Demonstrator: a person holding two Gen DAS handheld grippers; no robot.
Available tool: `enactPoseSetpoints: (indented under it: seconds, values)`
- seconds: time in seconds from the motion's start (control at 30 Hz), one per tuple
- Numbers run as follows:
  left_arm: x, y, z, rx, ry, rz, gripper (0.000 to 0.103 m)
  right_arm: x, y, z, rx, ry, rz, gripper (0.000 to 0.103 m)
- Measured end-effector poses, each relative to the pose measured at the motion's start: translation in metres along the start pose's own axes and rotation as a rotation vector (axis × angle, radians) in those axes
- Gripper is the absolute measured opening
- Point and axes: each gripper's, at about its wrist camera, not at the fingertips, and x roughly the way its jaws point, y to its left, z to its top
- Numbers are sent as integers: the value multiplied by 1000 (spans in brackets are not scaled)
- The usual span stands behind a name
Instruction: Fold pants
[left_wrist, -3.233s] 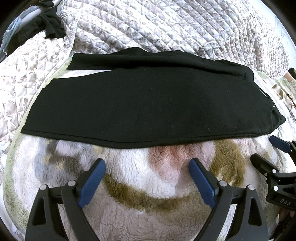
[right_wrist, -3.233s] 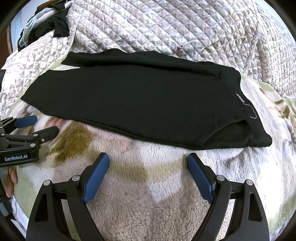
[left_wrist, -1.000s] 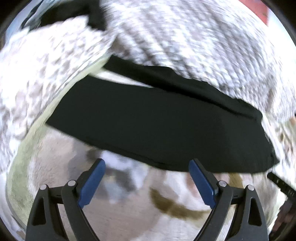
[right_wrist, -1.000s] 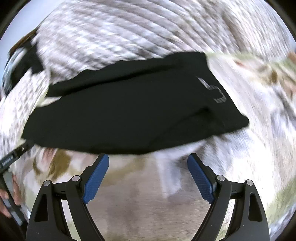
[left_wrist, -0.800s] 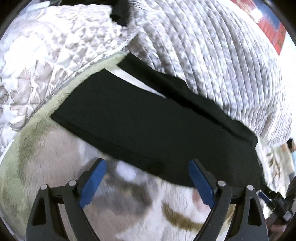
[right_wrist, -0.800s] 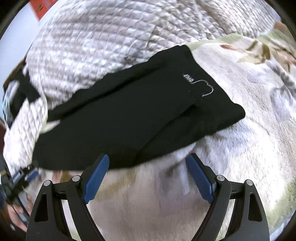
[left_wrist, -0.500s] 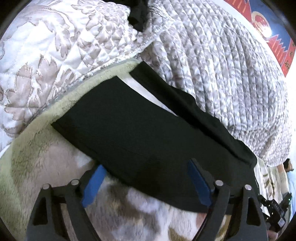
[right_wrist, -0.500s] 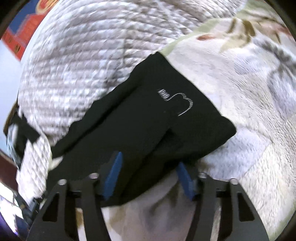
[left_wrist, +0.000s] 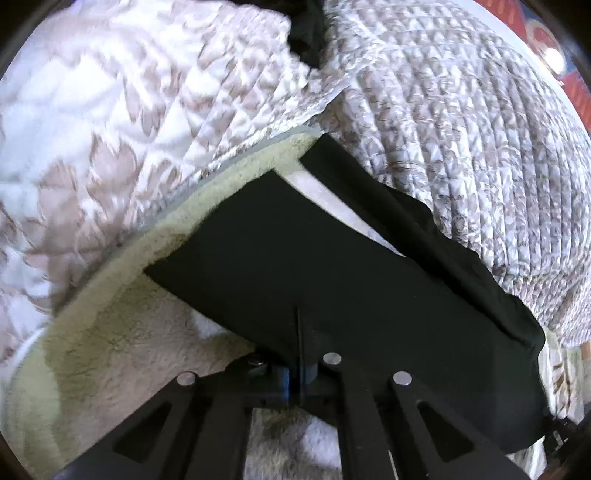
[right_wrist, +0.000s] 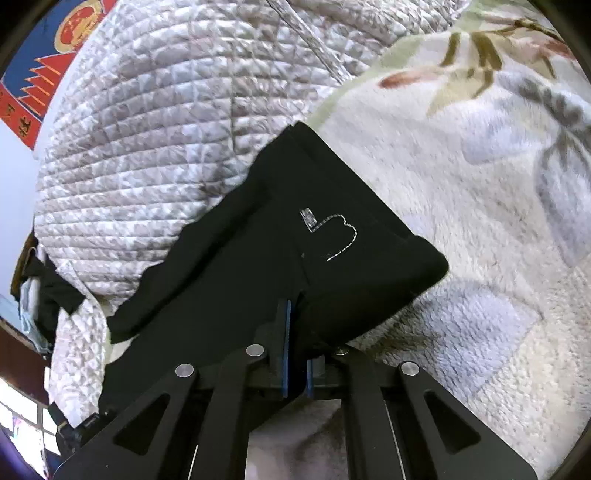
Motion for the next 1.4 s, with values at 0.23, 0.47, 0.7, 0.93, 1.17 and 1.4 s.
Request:
enactPoseSetpoints:
  seconds: [0.23, 0.47, 0.7, 0.93, 1.17, 1.4]
  values:
    - [-67, 8, -6, 26, -33, -47, 4, -52, 8, -2, -17, -11, 44, 4]
    - [-113, 28, -64, 18, 17, -50, 4, -108, -22, -44, -3, 24, -5, 4]
    - [-107, 37, -88, -30, 77, -35, 5, -95, -55, -67, 56, 94, -58, 4]
    - [-97, 54, -82, -127, 75, -18, 12, -97, -53, -66, 72, 90, -26, 25]
    - [-108, 53, -73, -76, -17, 98, 4, -112, -51, -64, 67, -15, -91, 17]
    - [-120, 57, -79, -43, -34, 181, 4, -118, -60, -74, 115, -28, -145, 13]
